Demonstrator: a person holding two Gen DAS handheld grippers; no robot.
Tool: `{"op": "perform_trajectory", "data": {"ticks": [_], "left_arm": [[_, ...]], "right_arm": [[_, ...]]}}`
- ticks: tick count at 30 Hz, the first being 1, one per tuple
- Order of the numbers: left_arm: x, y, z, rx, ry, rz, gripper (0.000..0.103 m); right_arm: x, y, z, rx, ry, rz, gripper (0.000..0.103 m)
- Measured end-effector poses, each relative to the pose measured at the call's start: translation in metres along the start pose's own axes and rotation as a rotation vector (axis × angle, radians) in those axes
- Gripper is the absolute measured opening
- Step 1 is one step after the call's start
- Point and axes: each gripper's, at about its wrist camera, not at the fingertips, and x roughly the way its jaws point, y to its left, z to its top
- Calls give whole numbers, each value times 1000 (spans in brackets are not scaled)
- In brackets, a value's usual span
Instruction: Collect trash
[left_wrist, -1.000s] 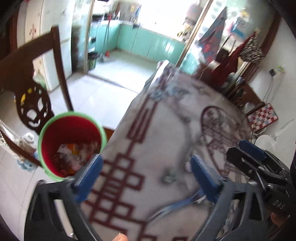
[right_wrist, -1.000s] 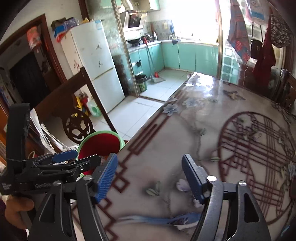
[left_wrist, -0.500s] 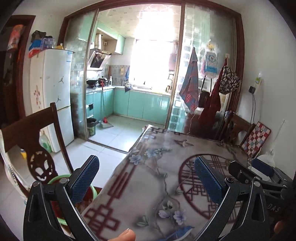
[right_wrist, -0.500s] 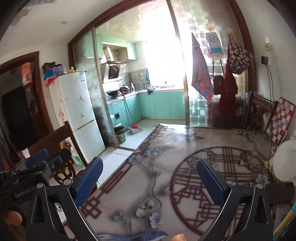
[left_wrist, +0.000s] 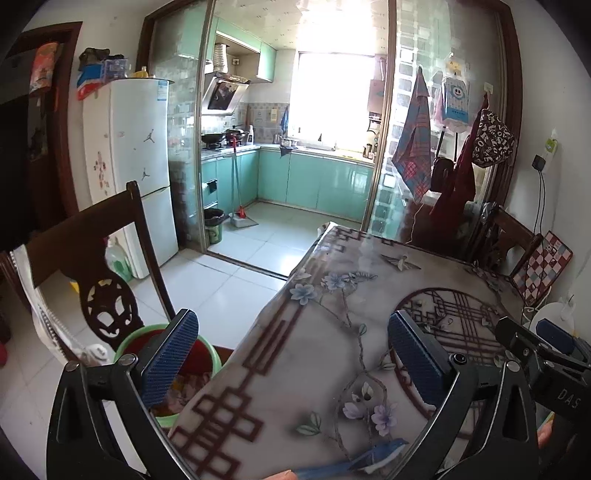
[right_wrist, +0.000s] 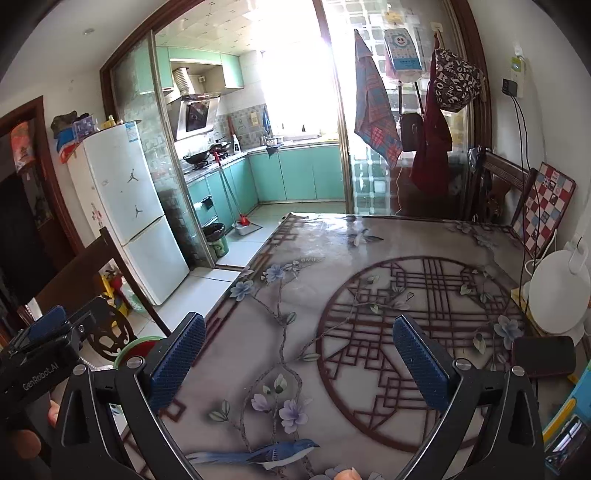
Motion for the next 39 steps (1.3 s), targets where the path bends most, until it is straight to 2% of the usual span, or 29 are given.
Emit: {"op": "perform_trajectory", "data": {"ticks": [39], "left_arm": [[1,6,-10,40,46,45,103]], "right_arm": [[9,25,1,-37,22,31,102]]}}
